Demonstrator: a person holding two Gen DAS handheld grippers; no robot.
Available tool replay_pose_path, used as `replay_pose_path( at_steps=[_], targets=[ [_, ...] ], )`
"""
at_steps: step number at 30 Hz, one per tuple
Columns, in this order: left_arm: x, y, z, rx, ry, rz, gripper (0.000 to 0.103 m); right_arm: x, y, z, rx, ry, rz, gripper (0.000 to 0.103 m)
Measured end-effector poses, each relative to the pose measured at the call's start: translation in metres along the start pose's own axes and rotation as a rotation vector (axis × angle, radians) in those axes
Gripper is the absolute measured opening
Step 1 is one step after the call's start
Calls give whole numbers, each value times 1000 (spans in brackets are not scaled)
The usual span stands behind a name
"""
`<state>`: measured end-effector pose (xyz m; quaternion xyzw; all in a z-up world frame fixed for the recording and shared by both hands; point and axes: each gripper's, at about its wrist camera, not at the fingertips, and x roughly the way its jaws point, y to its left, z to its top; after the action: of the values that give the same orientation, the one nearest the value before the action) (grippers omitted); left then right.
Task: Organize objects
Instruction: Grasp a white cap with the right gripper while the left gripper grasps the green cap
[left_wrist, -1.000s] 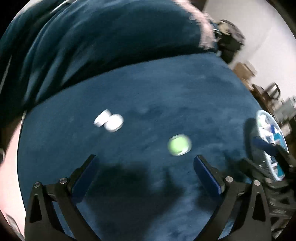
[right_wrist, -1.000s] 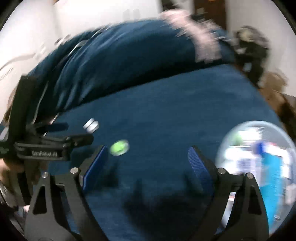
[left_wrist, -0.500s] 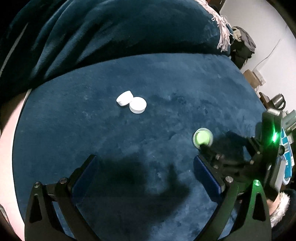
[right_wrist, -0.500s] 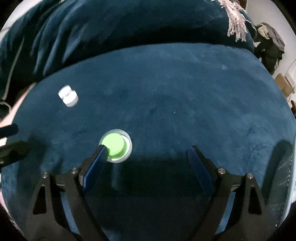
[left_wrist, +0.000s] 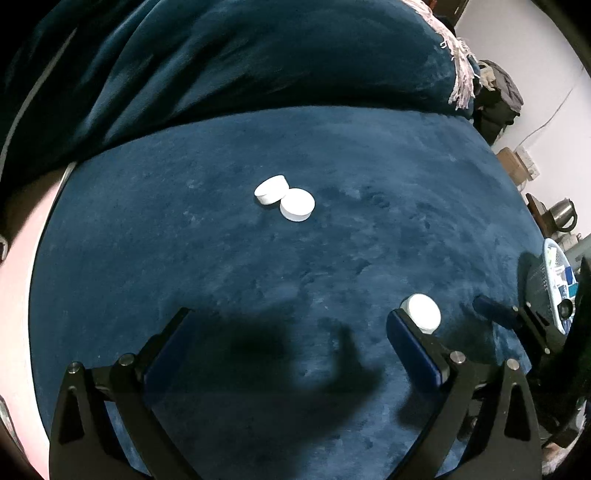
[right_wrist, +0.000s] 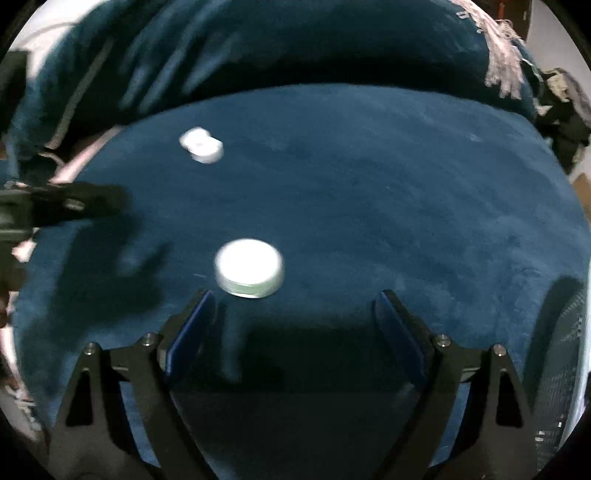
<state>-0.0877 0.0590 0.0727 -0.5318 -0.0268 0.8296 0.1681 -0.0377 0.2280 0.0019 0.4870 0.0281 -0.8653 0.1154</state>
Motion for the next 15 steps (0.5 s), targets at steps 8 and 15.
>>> replay_pose_path(
  at_steps=[8,15],
  targets=[
    [0,-5,-1,41,2,18,102,39,4,22,85,121,113,41],
    [15,-53,-6,219,17,-92,101,-25,-32,13,220,-58,82,41]
  ],
)
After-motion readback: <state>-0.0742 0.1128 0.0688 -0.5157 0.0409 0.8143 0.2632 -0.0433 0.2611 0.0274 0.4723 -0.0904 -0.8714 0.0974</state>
